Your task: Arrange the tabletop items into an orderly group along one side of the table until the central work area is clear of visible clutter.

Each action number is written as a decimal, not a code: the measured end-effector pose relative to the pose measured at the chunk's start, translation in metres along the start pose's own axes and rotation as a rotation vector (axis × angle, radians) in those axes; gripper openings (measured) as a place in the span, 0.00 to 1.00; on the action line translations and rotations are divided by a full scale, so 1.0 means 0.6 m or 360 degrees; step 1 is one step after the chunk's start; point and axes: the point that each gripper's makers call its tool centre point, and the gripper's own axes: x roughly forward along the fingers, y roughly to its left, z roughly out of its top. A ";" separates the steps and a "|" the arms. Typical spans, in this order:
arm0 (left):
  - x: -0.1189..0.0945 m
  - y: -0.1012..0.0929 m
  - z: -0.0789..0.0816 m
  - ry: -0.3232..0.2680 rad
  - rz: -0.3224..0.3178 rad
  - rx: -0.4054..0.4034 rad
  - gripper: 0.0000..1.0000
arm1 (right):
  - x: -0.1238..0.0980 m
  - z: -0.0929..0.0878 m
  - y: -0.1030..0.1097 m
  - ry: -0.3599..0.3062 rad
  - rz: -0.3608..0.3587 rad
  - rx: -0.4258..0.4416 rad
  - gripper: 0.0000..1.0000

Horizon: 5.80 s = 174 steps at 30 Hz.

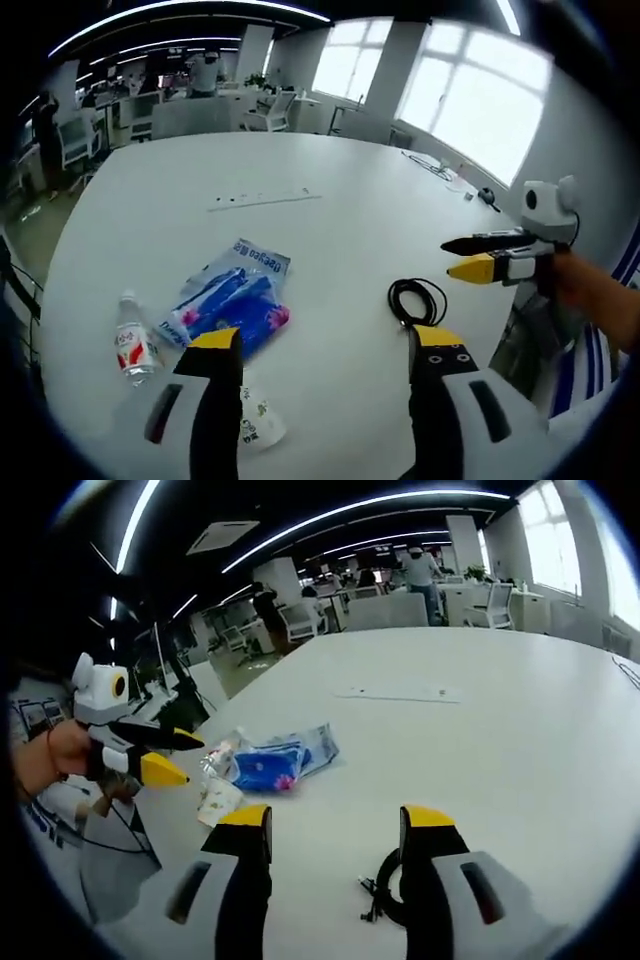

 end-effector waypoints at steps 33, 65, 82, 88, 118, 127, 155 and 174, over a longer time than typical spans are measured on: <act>-0.026 0.161 -0.026 0.0020 0.0229 -0.0120 0.61 | 0.117 0.016 0.056 0.0127 0.0149 -0.0089 0.47; 0.072 0.222 -0.053 0.0186 0.0241 -0.0011 0.45 | 0.267 -0.006 0.063 0.0248 0.0255 -0.0067 0.36; 0.117 0.224 -0.081 0.0296 0.0199 -0.0040 0.21 | 0.326 -0.042 0.056 0.0325 0.0271 -0.0063 0.25; 0.122 0.221 -0.085 0.0312 0.0190 -0.0043 0.15 | 0.335 -0.049 0.055 0.0336 0.0274 -0.0033 0.16; 0.107 0.181 -0.035 0.0213 0.0133 -0.0016 0.00 | 0.277 -0.001 0.045 0.0227 0.0250 0.0004 0.00; 0.101 0.136 0.007 0.0145 0.0083 0.0039 0.00 | 0.224 0.027 0.028 0.0147 0.0206 0.0000 0.00; 0.198 -0.096 0.149 0.0034 -0.0235 0.0318 0.00 | 0.020 0.083 -0.150 -0.0098 -0.0175 0.0031 0.00; 0.333 -0.237 0.154 0.0122 -0.0420 0.0441 0.00 | -0.062 0.033 -0.313 -0.0108 -0.0416 0.0123 0.00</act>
